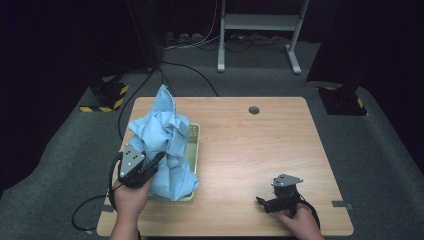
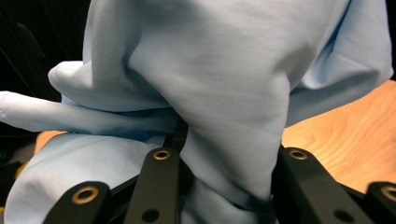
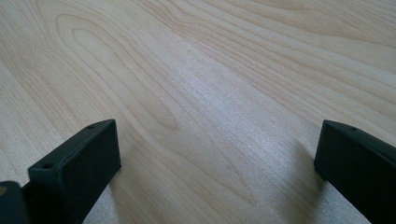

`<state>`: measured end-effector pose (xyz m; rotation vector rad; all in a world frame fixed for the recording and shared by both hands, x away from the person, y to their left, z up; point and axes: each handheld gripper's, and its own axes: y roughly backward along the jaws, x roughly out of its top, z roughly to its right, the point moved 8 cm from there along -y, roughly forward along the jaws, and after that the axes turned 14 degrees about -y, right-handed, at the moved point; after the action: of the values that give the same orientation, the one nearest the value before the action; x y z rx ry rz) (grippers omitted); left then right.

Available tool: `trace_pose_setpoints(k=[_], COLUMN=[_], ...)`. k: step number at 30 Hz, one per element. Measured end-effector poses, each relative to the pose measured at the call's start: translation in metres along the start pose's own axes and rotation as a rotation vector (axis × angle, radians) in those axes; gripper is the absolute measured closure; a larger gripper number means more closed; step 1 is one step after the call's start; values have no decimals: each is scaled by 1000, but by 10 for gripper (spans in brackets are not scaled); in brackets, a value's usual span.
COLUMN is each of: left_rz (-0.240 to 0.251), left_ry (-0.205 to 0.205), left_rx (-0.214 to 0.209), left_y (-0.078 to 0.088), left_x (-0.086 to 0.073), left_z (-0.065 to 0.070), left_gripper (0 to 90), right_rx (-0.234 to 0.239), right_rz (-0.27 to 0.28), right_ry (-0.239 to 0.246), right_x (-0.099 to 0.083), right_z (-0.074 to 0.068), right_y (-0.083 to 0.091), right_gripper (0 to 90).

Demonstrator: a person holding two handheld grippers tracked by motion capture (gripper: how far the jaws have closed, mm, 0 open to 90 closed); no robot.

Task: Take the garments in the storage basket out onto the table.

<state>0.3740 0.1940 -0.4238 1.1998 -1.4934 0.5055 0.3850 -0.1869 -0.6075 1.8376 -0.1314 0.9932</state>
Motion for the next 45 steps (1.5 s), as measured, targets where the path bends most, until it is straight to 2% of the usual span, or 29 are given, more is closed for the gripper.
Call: trace_pose_setpoints(k=[6,14,19,23,27,35,38,45], left_rz=[56,94,116,149,181,219,227,243], left_ry=[-18,-15,-28,-42,-40,-40,-50,-47], left_rx=[37,57,72,94,106,118,125,123], left_y=[9,13,14,18,22,25,27,27], left_x=[19,34,44,55,63,74,78,83], left_z=[-4,-8,-8,-9,-10,-10,-9,-7], left_gripper=[704,704,703,703,703,702,702,702], right_rx=[0,0,0,0,1,1,1,1], right_rz=[0,0,0,0,0,0,0,0], right_ry=[0,0,0,0,-1,-1,-1,-1], right_x=[0,0,0,0,0,0,0,0], right_z=[0,0,0,0,0,0,0,0], right_y=[0,0,0,0,0,0,0,0], right_gripper=[1,1,1,1,1,1,1,1])
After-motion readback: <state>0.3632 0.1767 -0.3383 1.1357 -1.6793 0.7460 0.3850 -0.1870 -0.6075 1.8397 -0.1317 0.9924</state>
